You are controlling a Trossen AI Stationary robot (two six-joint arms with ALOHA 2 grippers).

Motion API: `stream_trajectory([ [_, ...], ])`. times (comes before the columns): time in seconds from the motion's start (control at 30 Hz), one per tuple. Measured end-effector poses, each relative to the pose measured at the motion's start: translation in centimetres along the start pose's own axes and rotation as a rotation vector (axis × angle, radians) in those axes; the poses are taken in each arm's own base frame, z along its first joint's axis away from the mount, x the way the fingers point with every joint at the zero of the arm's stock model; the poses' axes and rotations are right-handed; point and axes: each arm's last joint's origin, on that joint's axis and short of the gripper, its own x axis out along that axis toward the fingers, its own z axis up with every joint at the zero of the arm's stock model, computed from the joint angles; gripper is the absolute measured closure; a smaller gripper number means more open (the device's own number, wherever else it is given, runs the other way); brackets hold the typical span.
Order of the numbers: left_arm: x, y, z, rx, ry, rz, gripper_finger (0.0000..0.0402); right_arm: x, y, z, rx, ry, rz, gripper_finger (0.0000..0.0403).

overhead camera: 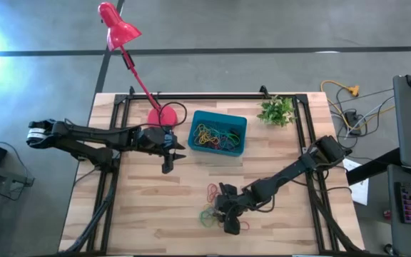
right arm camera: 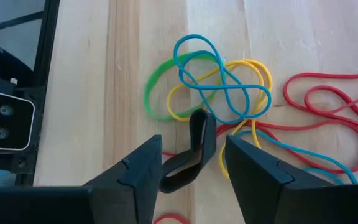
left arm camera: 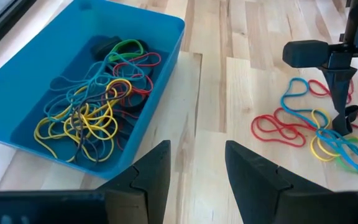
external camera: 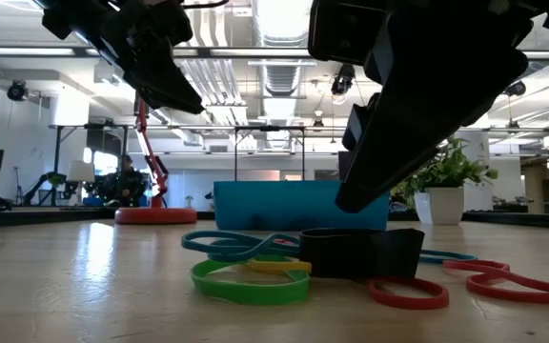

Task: Pick and place rubber bands into bin
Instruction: Put the black rubber band into the blue bin

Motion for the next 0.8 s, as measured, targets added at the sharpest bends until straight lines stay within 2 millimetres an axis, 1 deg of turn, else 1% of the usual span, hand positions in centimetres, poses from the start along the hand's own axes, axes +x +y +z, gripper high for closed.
stream_trajectory([
  [0.27, 0.0, 0.0, 0.0, 0.018, 0.003, -0.002, 0.0265, 1.2, -0.4, -0.7, -0.002, 0.028, -0.013, 0.0238],
  [0.4, 0.0, 0.0, -0.1, 0.018, 0.012, -0.001, 0.0265, 1.4, -0.4, -0.8, 0.021, 0.033, -0.018, 0.0238],
  [0.57, 0.0, 0.0, -0.2, 0.019, 0.017, 0.000, 0.0265, 2.2, -0.7, -1.2, 0.033, 0.051, -0.035, 0.0240],
  [0.7, 0.0, 0.0, -0.2, 0.019, 0.017, -0.001, 0.0265, 2.3, -0.7, -1.2, 0.044, 0.047, -0.039, 0.0257],
  [0.8, 0.0, 0.0, -0.2, 0.019, 0.017, -0.001, 0.0265, 2.0, -0.7, -1.1, 0.043, 0.035, -0.066, 0.0284],
])
